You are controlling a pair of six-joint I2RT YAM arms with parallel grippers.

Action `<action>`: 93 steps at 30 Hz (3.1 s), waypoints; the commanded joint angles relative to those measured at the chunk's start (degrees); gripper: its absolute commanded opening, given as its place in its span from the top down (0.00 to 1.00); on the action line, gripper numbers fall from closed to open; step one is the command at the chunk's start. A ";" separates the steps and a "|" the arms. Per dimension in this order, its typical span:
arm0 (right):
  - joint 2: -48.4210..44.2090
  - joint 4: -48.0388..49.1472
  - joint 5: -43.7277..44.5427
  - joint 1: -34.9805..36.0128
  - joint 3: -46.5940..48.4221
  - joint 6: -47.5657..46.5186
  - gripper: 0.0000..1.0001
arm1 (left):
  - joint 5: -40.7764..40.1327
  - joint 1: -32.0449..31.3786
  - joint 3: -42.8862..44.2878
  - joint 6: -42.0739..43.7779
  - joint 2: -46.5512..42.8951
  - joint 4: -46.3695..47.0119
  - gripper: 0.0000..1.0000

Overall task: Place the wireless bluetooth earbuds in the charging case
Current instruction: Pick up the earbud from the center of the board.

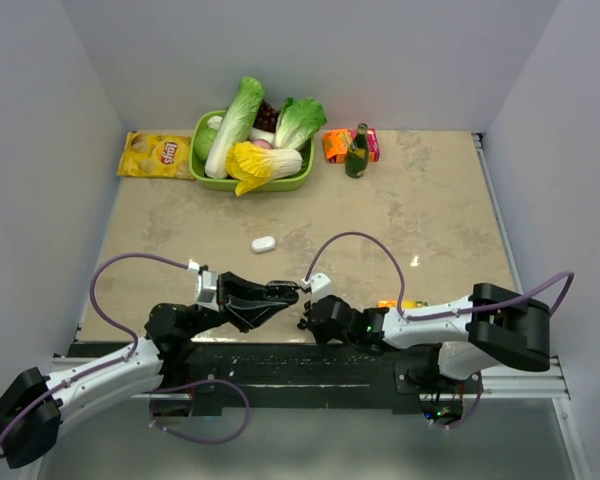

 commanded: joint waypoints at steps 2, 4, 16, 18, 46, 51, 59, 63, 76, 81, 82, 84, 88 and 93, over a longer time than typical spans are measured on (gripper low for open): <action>0.77 1.04 1.67 -2.30 -0.69 0.50 1.00 | -0.30 -0.05 -5.01 0.81 -1.02 1.54 1.00; 1.03 1.65 1.23 -3.35 -0.87 0.32 1.00 | -0.21 -0.05 -5.09 0.90 -1.29 1.27 1.00; -2.22 1.06 -2.36 -5.03 -1.40 0.75 0.99 | -0.57 -0.05 -4.65 1.51 -1.81 -0.31 1.00; -3.18 0.17 -3.16 -4.68 -2.10 2.07 1.00 | -0.65 -0.05 -4.74 1.51 -1.90 -0.31 1.00; -5.47 0.87 0.88 5.26 1.77 0.76 1.00 | -0.65 -0.05 -5.36 1.34 -3.31 -0.22 1.00; -4.15 1.48 -1.14 0.96 0.54 -1.44 1.00 | -0.22 -0.14 -5.44 1.16 -2.52 0.31 1.00; -1.17 4.91 -3.95 0.68 0.01 -1.35 1.00 | -0.57 -0.05 -5.44 1.25 -2.87 -0.22 1.00; 0.24 6.49 -4.49 0.68 -0.34 -0.74 1.00 | -0.39 -0.05 -5.27 1.25 -2.61 -0.13 1.00; 0.51 5.18 -3.16 -3.53 -2.19 0.23 1.00 | -0.48 -0.05 -5.01 1.42 -2.52 -0.75 1.00; 0.51 5.00 -2.90 -4.94 -2.80 -0.29 1.00 | -0.48 -0.05 -5.00 1.42 -2.34 -0.84 1.00; 0.51 4.83 -2.81 -5.12 -2.89 -0.30 1.00 | -0.48 -0.05 -4.92 1.42 -2.34 -0.92 1.00; 0.33 4.30 -2.03 -5.64 -2.89 -0.21 1.00 | -0.48 -0.05 -4.92 1.51 -2.43 -0.92 1.00; -1.33 2.19 -0.53 -6.35 -3.15 0.41 1.00 | -0.48 -0.05 -4.74 1.60 -2.26 -1.27 1.00; -3.88 0.61 0.00 -6.52 -3.68 1.46 1.00 | -0.30 -0.05 -4.57 1.69 -1.90 -1.19 1.00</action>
